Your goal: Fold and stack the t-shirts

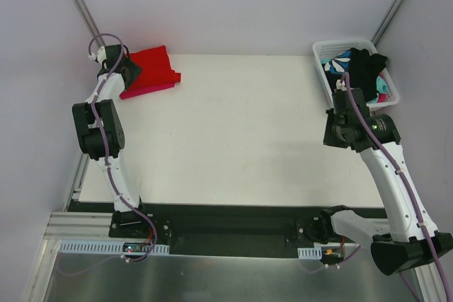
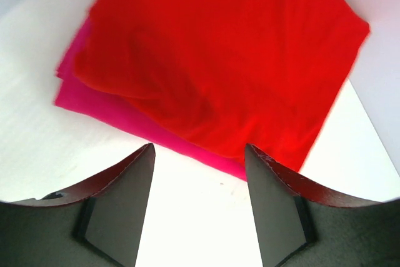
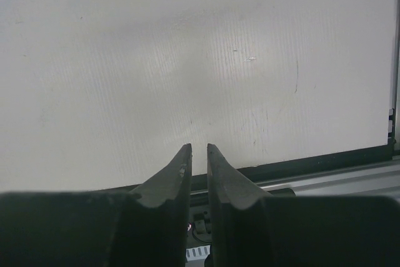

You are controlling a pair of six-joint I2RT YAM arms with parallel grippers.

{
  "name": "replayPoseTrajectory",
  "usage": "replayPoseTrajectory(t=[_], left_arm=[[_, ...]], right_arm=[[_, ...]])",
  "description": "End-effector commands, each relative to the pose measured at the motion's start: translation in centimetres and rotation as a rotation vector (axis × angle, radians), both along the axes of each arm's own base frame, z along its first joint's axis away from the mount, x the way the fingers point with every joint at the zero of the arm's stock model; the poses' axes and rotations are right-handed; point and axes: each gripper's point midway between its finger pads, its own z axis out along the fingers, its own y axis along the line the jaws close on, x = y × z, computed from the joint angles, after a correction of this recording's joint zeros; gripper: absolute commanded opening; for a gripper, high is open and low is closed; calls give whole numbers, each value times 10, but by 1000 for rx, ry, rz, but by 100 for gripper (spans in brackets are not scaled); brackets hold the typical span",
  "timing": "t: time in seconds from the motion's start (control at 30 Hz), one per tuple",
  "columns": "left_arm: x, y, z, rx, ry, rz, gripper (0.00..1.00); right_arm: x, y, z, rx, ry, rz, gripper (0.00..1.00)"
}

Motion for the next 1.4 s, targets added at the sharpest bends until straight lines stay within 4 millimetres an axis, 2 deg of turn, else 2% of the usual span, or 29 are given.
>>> replayPoseTrajectory(t=[0.0,0.07,0.1,0.2,0.37,0.47,0.6,0.77,0.93,1.03,1.13,1.27,1.37], left_arm=[[10,-34,3,-60,12,-131,58],[12,-37,-7,-54,42,-141,58],[9,-36,-21,-56,82,-138,58],[6,-28,-38,-23,141,-127,58],[2,-17,-56,-15,186,-102,58],[-1,-4,-61,-32,191,-71,58],[3,14,-58,2,185,-51,58],[5,54,-61,-9,175,5,58],[10,80,-53,-1,146,23,59],[11,82,-50,-14,137,21,58],[13,68,-45,-53,118,2,58],[15,43,-28,-35,99,-32,58],[14,31,-25,-43,96,-43,59]], right_arm=[[-2,-2,2,-3,-12,3,19],[-2,-4,0,-11,-9,-3,19],[-2,-5,0,-14,-8,-1,19],[-3,-6,-2,-20,-5,-8,19],[-2,-5,-5,-14,-3,-6,19],[-1,-4,-8,-14,3,-6,19],[-1,-7,-10,-31,9,-9,19],[-1,-10,-13,-46,19,-13,19],[2,-6,-12,-26,24,-9,19],[4,-3,-9,-12,19,-7,19],[6,1,-10,6,21,-6,18],[6,7,-10,34,25,3,18],[3,5,-6,30,13,3,18]])
